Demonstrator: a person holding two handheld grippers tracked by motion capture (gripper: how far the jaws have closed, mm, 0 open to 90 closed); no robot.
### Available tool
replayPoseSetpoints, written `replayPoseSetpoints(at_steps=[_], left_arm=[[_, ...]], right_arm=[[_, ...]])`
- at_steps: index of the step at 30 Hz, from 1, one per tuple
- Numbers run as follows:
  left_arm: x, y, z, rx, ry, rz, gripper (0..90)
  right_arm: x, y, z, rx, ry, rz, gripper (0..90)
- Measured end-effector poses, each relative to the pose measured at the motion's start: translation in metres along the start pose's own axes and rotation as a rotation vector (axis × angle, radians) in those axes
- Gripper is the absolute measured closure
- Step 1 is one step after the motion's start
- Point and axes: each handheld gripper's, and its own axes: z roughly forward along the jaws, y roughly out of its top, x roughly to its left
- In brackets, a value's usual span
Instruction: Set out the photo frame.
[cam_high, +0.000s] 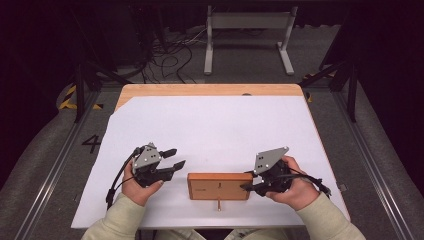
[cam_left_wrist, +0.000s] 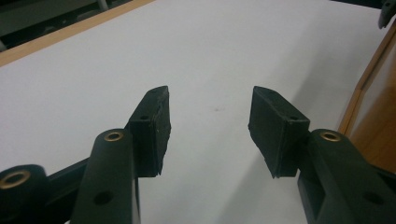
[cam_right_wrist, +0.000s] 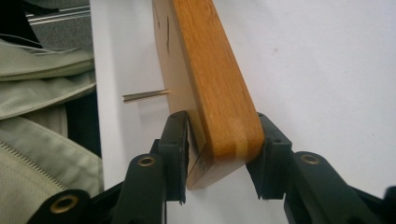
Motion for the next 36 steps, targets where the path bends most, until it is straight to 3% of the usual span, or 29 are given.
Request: replayPoseSetpoints(at_steps=[10,18,24,30,36], left_arm=[[-0.002,-0.001,0.004,0.013,-0.011,0.007,48.7],[-0.002,-0.001,0.004,0.015,-0.014,0.009,48.6],[-0.003,-0.001,0.005,0.017,-0.016,0.006,48.6],[-0.002,-0.002,0.005,0.019,-0.017,0.008,48.4],[-0.001,-0.002,0.005,0.021,-0.015,-0.001,48.3]], right_arm=[[0.014,-0.009,0.002,0.033,0.003,-0.021,57.6],[0.023,-0.01,0.001,0.038,0.013,-0.054,62.1],[0.03,-0.011,0.002,0.05,0.018,-0.075,59.1],[0.035,-0.013,0.005,0.056,0.035,-0.076,53.2],[0.035,-0.02,0.009,0.073,0.036,-0.046,47.8]])
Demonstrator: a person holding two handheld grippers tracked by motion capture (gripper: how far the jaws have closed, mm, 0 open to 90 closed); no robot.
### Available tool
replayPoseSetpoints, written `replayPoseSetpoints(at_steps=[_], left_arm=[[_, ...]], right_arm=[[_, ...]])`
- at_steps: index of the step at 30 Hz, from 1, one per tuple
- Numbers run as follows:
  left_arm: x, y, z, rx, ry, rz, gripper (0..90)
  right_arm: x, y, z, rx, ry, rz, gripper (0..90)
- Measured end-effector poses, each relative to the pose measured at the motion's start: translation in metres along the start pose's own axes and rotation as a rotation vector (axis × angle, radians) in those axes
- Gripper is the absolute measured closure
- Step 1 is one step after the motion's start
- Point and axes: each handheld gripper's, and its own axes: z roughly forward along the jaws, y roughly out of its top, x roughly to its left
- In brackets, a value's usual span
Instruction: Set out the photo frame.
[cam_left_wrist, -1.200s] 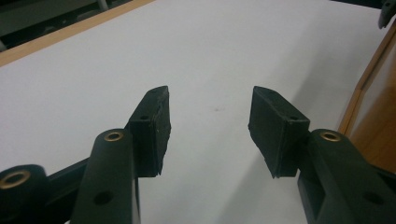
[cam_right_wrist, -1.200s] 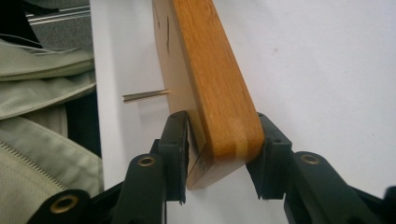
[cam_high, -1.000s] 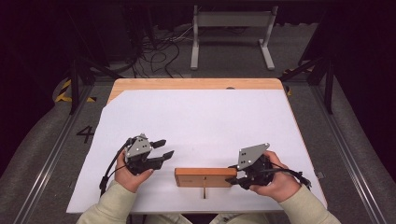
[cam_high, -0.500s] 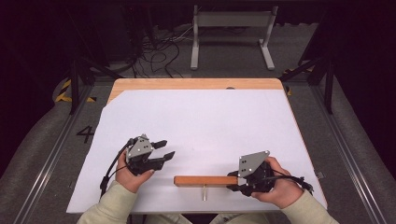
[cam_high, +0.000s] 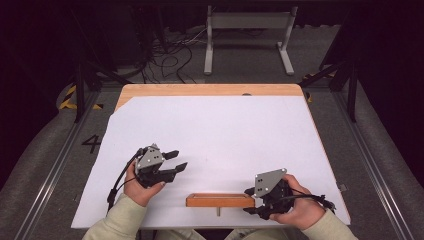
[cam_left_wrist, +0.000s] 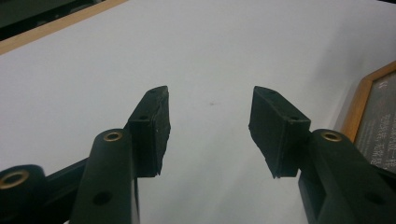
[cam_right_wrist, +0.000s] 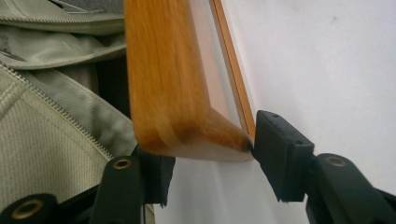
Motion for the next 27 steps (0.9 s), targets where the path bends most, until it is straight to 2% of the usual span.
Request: replayPoseSetpoints(at_steps=[5,8,12,14,15,18,27], left_arm=[[0.001,-0.001,0.0,-0.002,0.001,-0.003,48.2],[0.002,-0.001,0.0,-0.001,0.002,-0.007,48.1],[0.003,-0.001,0.0,-0.001,0.004,-0.01,48.1],[0.003,-0.002,0.001,-0.001,0.005,-0.012,48.1],[0.003,-0.002,0.001,0.0,0.005,-0.013,48.1],[0.003,-0.002,0.0,0.002,0.005,-0.013,48.1],[0.004,-0.002,0.001,0.004,0.005,-0.015,48.0]], right_arm=[[-0.002,-0.008,0.001,0.011,-0.009,0.021,47.2],[-0.003,-0.015,0.002,0.04,-0.005,0.04,55.3],[-0.006,-0.027,0.007,0.11,-0.002,0.059,71.9],[-0.005,-0.03,0.01,0.12,0.013,0.064,79.6],[-0.005,-0.031,0.012,0.118,0.012,0.07,85.2],[-0.004,-0.035,0.018,0.092,0.024,0.069,90.0],[-0.005,-0.039,0.027,0.013,0.06,0.088,90.0]])
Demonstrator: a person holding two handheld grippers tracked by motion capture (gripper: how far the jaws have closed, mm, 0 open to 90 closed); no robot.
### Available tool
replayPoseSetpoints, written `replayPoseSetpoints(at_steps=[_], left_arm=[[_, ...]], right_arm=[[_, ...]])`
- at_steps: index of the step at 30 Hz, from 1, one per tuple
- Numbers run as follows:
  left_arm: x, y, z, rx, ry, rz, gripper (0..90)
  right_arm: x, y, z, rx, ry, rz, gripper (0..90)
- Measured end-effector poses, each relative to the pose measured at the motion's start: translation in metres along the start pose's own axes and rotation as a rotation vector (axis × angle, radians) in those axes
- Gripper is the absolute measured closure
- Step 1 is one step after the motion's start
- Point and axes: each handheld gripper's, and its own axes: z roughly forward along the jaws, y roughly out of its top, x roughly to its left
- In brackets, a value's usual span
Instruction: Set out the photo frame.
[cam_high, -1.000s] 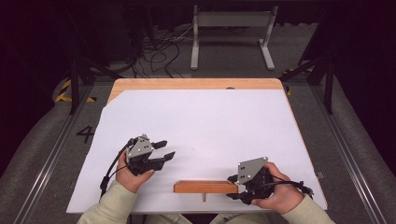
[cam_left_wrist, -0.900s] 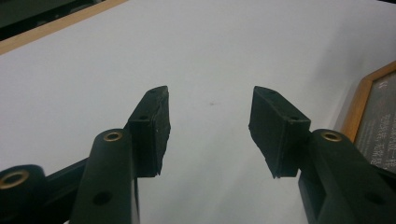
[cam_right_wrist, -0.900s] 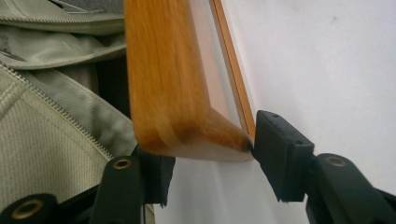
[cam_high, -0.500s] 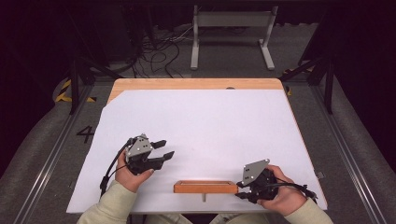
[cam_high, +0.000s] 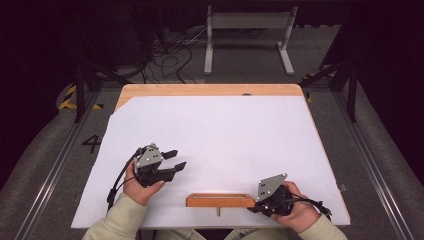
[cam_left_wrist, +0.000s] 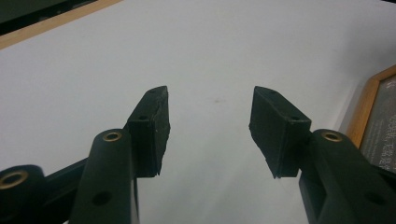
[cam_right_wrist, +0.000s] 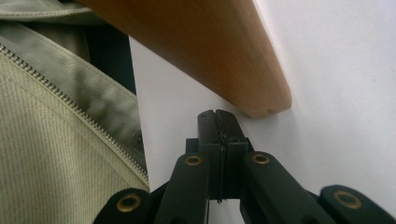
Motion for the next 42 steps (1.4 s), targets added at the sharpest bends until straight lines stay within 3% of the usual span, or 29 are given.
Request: replayPoseSetpoints(at_steps=[18,19,26,42], left_arm=[[0.001,-0.001,0.001,0.008,0.003,0.005,47.6],[0.001,-0.001,0.001,0.009,0.003,0.008,47.5],[0.002,-0.002,0.001,0.009,0.004,0.003,47.5],[0.002,-0.003,-0.001,0.012,0.01,0.003,47.5]], right_arm=[[-0.014,-0.001,0.005,-0.069,-0.03,0.097,90.0],[-0.018,0.001,0.005,-0.084,-0.04,0.122,90.0],[-0.029,0.012,0.007,-0.144,-0.03,0.16,90.0],[-0.066,0.042,0.021,-0.211,-0.087,0.253,90.0]])
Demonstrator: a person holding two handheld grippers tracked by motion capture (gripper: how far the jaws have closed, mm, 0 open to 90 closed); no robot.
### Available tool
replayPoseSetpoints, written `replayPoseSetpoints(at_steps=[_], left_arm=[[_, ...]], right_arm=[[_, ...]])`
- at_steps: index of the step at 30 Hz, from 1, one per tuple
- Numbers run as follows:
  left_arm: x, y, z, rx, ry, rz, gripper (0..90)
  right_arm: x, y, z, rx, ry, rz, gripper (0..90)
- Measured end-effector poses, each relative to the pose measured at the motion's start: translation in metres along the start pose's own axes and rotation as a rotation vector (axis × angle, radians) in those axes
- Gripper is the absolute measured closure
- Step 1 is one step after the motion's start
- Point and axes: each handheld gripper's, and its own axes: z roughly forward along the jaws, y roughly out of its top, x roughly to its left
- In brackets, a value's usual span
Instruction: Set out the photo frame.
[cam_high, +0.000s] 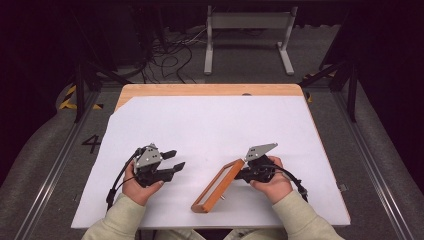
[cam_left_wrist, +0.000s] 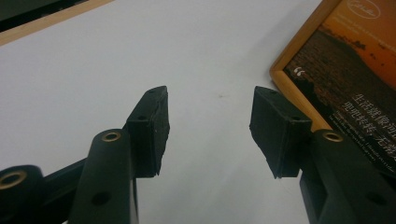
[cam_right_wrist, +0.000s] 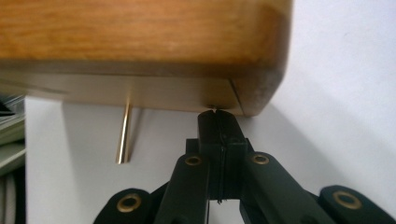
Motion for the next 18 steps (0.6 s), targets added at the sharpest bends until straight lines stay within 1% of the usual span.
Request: replayPoseSetpoints(at_steps=[5,18], left_arm=[[0.0,0.0,0.0,0.0,0.002,0.0,47.5],[0.002,-0.001,-0.002,-0.006,0.006,-0.01,47.5]], right_arm=[[-0.008,0.012,0.008,-0.015,0.002,0.017,90.0],[-0.015,0.039,0.03,0.001,0.018,0.004,90.0]])
